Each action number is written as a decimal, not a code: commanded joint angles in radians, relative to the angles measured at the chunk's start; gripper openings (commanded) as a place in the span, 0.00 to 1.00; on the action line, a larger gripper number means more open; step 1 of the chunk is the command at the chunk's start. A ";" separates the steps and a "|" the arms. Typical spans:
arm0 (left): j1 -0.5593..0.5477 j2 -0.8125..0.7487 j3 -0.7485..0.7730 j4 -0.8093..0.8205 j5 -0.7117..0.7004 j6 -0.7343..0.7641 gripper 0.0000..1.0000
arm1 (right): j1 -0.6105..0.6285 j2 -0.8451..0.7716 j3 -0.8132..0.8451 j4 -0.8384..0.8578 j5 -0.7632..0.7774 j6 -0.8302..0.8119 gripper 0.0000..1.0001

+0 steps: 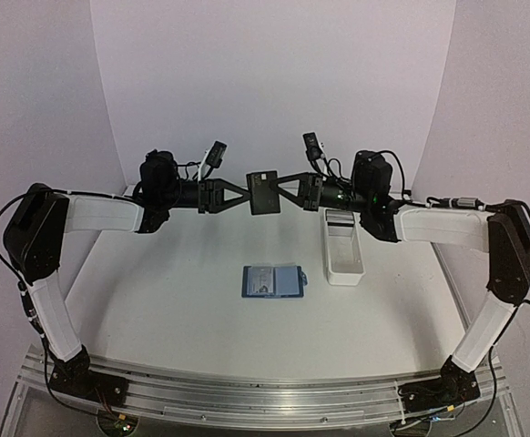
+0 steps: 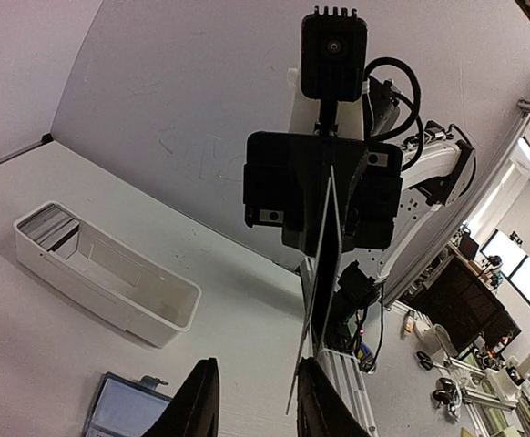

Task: Put the credit cards into the card holder
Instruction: Pick up the credit card from the storage box, then place the credit card in the storage box, then insert the credit card into the card holder.

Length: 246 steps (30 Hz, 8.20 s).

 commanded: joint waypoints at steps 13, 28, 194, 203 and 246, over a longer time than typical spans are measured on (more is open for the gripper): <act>-0.010 0.023 0.035 0.152 0.069 -0.109 0.09 | 0.005 0.048 0.031 0.094 -0.068 0.040 0.00; 0.028 -0.010 0.034 -0.197 -0.086 0.076 0.00 | -0.070 -0.017 -0.016 -0.053 -0.027 -0.058 0.00; -0.124 0.338 0.046 -0.626 -0.440 -0.098 0.00 | 0.205 0.341 0.073 -0.910 0.789 0.466 0.36; -0.110 0.292 0.040 -0.662 -0.501 -0.065 0.00 | 0.205 0.328 0.046 -0.901 0.780 0.474 0.36; -0.116 0.251 0.022 -0.483 -0.601 0.075 0.00 | 0.205 0.322 0.014 -0.871 0.764 0.484 0.36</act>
